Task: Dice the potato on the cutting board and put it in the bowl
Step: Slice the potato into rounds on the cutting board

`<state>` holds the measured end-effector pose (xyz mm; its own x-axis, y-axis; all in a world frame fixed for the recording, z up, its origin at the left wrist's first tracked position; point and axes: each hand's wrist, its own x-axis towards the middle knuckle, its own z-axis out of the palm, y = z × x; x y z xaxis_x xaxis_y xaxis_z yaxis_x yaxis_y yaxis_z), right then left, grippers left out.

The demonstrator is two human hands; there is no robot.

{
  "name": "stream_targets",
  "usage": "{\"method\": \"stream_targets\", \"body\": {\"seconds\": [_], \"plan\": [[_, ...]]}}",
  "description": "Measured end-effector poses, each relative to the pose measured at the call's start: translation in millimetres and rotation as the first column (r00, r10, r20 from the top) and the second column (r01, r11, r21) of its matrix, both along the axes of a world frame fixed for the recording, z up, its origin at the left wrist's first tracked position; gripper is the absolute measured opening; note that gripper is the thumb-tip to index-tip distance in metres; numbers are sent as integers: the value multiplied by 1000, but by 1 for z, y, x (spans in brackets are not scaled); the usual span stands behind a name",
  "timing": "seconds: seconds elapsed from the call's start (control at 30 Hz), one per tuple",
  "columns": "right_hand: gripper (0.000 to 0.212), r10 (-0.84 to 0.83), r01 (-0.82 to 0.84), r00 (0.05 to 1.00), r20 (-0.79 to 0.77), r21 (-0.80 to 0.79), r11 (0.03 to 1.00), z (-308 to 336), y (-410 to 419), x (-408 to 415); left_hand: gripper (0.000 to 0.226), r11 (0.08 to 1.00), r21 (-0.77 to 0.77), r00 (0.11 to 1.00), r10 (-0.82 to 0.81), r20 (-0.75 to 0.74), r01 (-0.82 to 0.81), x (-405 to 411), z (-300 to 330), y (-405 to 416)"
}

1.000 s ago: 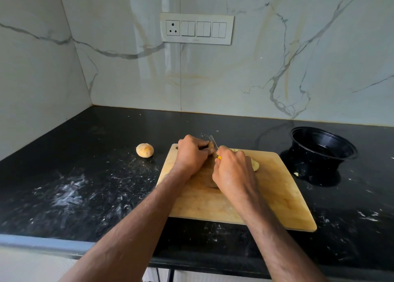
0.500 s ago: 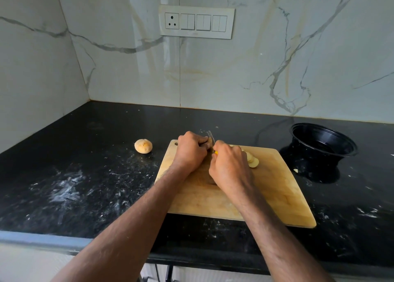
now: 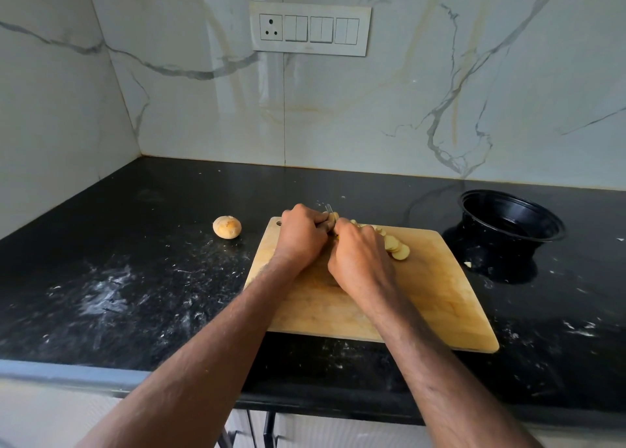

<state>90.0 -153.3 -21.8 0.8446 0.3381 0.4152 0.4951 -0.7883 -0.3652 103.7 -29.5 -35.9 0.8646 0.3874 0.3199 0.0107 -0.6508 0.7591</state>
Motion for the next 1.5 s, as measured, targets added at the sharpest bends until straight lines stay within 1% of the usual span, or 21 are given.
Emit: {"method": "stream_targets", "body": {"seconds": [0.2, 0.33, 0.4, 0.53, 0.7, 0.87, 0.97, 1.07, 1.13, 1.23, 1.43, 1.5], "plan": [[27, 22, -23, 999, -34, -33, 999, 5, 2, 2, 17, 999, -35, 999, 19, -32, -20, 2, 0, 3], [32, 28, -25, 999, 24, -97, 995, 6, 6, -4, 19, 999, -34, 1000, 7, -8, -8, -1, 1, 2], [30, 31, -28, 999, 35, -107, 994, 7, 6, -5, 19, 999, -38, 1000, 10, -10, -10, -2, 2, 1], [18, -9, 8, 1000, -19, -64, 998, 11, -3, -2, 18, 999, -44, 1000, -2, 6, 2, -3, 2, -2], [17, -13, 6, 998, -54, -112, 994, 19, -14, -7, 12, 999, -40, 999, -22, 39, 24, -4, 3, -4], [16, 2, -15, 995, -97, -133, 991, 30, -12, 2, 14, 998, -24, 998, -56, 40, 57, -4, 1, -3], [21, 12, -27, 995, -102, -148, 989, 23, -5, 3, 18, 997, 1, 997, -72, 40, 72, -1, -1, -3], [27, 24, -31, 999, -39, -171, 985, 10, 1, 0, 18, 998, -23, 996, -56, 62, 58, 1, -3, -2], [29, 35, -37, 999, -11, -165, 986, 7, 1, 0, 18, 999, -24, 997, -45, 59, 46, 2, -3, -2], [30, 48, -53, 998, -37, -148, 988, 6, -3, 0, 17, 999, -24, 998, -24, 55, 26, 4, -3, -2], [24, 57, -60, 998, -20, -141, 988, 5, -15, -11, 15, 1000, -1, 998, -16, 54, 16, 6, -6, -2], [21, 49, -51, 998, -27, -104, 993, 5, -22, -14, 12, 1000, 17, 998, -6, 57, 5, 6, -7, 0]]}}
